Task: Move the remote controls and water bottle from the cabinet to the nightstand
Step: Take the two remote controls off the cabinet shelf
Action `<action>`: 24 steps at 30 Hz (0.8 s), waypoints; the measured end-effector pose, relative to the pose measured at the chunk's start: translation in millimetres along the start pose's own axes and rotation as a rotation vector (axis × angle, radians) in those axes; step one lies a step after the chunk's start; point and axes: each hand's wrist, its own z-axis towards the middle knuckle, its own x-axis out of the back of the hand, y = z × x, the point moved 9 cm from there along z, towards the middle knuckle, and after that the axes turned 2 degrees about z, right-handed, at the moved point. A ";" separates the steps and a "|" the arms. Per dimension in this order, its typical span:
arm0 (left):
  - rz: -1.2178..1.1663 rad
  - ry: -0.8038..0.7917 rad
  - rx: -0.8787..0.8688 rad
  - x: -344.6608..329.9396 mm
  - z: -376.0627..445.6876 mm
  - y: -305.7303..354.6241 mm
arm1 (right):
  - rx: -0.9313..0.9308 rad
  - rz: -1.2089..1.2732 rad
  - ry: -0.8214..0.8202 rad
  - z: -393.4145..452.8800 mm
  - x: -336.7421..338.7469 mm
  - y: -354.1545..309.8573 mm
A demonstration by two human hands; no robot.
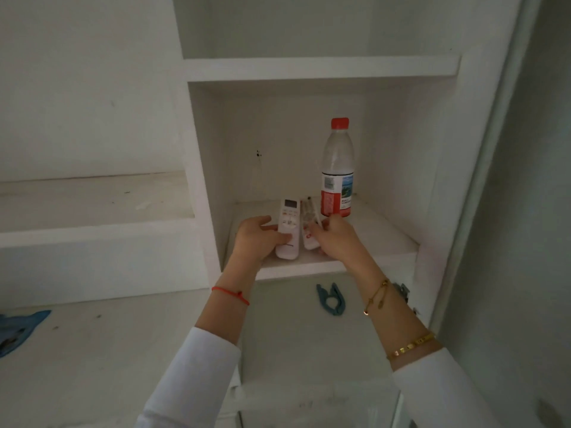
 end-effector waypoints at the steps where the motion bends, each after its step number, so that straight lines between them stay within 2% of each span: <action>1: -0.029 -0.008 0.002 1.2 -9.5 1.3 | -0.012 0.051 -0.012 -5.7 -0.1 0.3; 7: -0.149 -0.115 -0.041 1.7 -63.0 5.1 | 0.013 0.237 -0.055 -55.2 3.6 -12.4; 11: -0.200 -0.094 -0.039 13.3 -99.6 -11.6 | -0.029 0.370 -0.106 -97.7 1.7 -9.5; 24: -0.311 -0.056 0.091 35.5 -221.3 -86.1 | -0.048 0.457 -0.288 -213.9 -36.9 17.9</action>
